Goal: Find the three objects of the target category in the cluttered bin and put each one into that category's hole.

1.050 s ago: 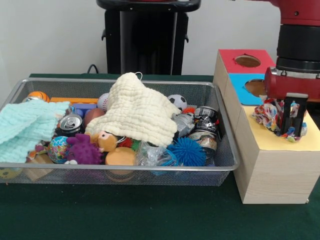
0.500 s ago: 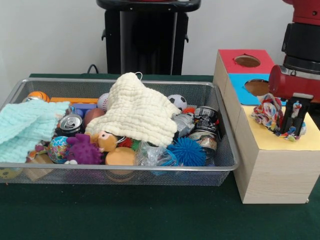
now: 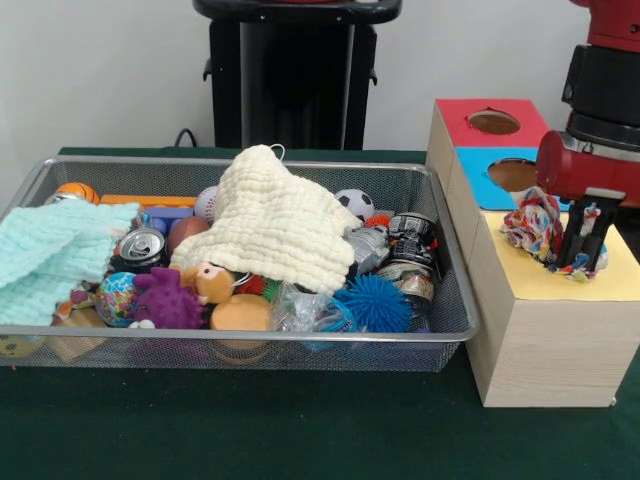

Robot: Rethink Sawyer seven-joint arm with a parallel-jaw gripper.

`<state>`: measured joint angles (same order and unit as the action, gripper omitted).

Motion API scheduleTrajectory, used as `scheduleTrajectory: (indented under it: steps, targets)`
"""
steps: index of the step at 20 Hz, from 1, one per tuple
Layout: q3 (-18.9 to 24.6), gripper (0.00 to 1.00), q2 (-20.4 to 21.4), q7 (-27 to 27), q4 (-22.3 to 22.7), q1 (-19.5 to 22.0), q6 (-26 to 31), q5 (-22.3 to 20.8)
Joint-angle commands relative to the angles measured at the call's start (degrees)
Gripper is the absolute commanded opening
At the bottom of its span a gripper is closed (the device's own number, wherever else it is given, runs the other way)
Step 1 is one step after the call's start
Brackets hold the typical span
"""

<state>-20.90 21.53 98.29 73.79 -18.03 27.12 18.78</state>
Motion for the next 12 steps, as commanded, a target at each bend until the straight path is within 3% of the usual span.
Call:
scheduleTrajectory:
  steps: [1,12]
  targets:
    - [5.6,0.00,-12.0,0.5,5.1,5.2,9.9,-6.7]
    - [7.9,0.00,-13.6,-3.4,3.7,7.1,10.7,-8.7]
